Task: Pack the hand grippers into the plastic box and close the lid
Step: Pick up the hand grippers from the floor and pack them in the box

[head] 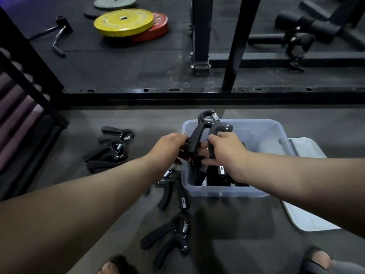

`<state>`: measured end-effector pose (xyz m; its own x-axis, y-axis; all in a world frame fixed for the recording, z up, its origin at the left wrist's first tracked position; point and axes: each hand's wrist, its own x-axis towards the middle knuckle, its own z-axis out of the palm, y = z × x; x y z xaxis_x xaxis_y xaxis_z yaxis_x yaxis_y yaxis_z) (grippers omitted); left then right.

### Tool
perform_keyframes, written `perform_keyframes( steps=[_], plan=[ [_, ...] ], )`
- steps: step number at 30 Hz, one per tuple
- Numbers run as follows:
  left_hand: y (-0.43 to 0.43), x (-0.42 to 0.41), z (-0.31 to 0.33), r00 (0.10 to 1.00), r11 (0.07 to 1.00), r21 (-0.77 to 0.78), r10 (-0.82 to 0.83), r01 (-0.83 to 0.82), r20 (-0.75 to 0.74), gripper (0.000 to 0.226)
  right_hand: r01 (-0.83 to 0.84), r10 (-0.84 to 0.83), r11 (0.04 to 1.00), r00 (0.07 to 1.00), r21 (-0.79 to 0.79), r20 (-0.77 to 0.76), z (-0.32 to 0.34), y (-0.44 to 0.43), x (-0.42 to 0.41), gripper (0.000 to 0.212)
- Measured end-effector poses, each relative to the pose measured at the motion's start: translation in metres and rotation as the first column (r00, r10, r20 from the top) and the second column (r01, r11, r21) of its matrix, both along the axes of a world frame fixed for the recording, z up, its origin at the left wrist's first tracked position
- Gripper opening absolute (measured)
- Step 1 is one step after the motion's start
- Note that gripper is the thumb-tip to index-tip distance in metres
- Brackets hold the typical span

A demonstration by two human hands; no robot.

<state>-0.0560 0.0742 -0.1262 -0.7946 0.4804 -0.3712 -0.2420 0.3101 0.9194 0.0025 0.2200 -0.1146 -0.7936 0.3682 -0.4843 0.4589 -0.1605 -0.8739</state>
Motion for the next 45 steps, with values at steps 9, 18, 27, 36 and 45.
perform_keyframes(
  steps=[9, 18, 27, 36, 45],
  plan=[
    [0.012, 0.012, -0.022, 0.757, 0.892, -0.445, -0.348, 0.085, -0.553, 0.027, -0.105, -0.023, 0.601, 0.989, 0.792, 0.149, 0.003, 0.109, 0.020, 0.028],
    [0.037, -0.008, -0.045, 0.579, 0.773, -0.632, -0.538, 0.049, -0.613, 0.039, -0.559, 0.037, 0.344, 0.811, 0.754, 0.584, -0.015, 0.152, 0.044, 0.019],
    [0.022, -0.011, -0.060, 0.441, 0.700, -0.710, -0.662, 0.074, -0.606, 0.067, -0.726, 0.097, 0.281, 0.672, 0.627, 0.734, -0.040, 0.143, 0.021, 0.032],
    [0.019, -0.014, -0.067, 0.507, 0.799, -0.591, -0.558, 0.113, -0.657, 0.044, -0.495, 0.135, 0.757, 0.757, 0.426, 0.639, -0.078, 0.156, 0.007, 0.028],
    [0.019, -0.014, -0.069, 0.521, 0.826, -0.551, -0.524, 0.118, -0.674, 0.041, -0.581, 0.275, 0.790, 0.621, 0.196, 0.734, -0.075, 0.156, 0.013, 0.049]
  ],
)
